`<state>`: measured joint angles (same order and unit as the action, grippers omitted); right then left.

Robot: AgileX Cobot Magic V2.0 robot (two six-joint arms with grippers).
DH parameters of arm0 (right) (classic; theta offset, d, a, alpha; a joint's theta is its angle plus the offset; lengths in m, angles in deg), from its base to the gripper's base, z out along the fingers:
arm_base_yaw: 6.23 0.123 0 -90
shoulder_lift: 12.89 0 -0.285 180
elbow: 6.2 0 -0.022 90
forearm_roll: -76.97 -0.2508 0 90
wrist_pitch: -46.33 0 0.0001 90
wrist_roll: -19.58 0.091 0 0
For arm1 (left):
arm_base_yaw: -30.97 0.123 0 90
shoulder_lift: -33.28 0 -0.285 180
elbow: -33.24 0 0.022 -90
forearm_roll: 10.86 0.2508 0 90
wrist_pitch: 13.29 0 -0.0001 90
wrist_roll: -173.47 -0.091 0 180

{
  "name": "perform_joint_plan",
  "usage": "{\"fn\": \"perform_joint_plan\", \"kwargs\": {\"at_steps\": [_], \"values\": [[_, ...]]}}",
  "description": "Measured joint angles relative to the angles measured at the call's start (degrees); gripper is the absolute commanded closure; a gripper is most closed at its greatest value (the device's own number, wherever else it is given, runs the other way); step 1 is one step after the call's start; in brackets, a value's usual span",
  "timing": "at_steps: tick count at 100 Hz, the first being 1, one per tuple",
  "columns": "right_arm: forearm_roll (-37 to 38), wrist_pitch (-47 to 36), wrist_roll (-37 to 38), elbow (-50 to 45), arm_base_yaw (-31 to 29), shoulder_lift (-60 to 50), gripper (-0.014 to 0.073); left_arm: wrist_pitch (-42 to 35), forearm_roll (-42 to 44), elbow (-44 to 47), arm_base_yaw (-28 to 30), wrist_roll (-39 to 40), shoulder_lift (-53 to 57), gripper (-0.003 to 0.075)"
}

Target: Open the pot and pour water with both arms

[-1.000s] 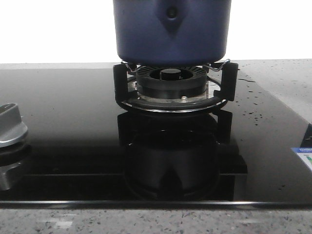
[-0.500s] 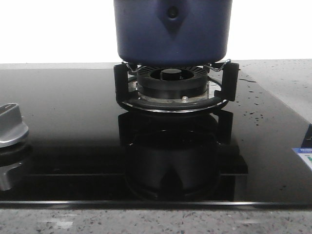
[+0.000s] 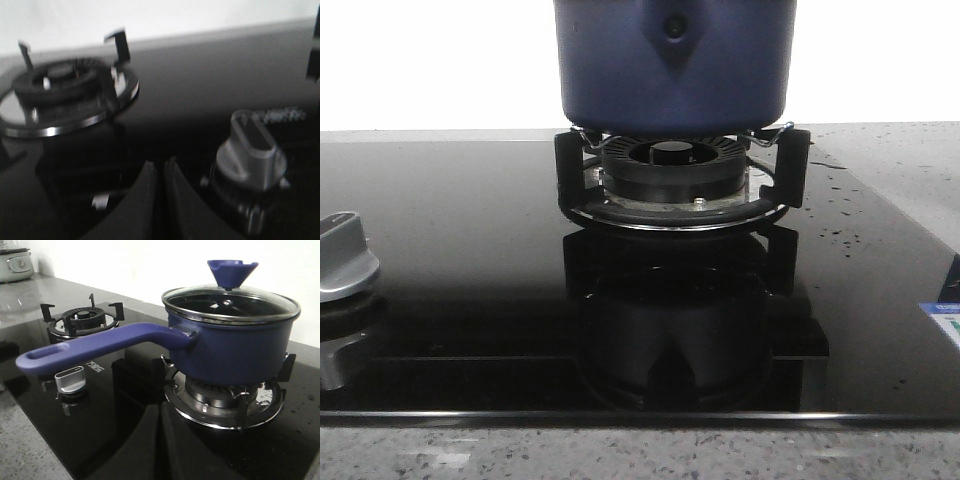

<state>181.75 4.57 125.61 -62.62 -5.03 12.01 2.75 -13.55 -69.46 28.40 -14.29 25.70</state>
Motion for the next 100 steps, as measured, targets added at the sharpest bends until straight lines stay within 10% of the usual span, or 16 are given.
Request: {"fn": "perform_joint_plan", "kwargs": {"at_steps": [100], "values": [[0.00, 1.86, 0.00, -1.13, 0.00, 0.00, 0.0657, 2.73, 0.00, 0.00, 1.05, 0.13, 0.00, 0.0741]]}}
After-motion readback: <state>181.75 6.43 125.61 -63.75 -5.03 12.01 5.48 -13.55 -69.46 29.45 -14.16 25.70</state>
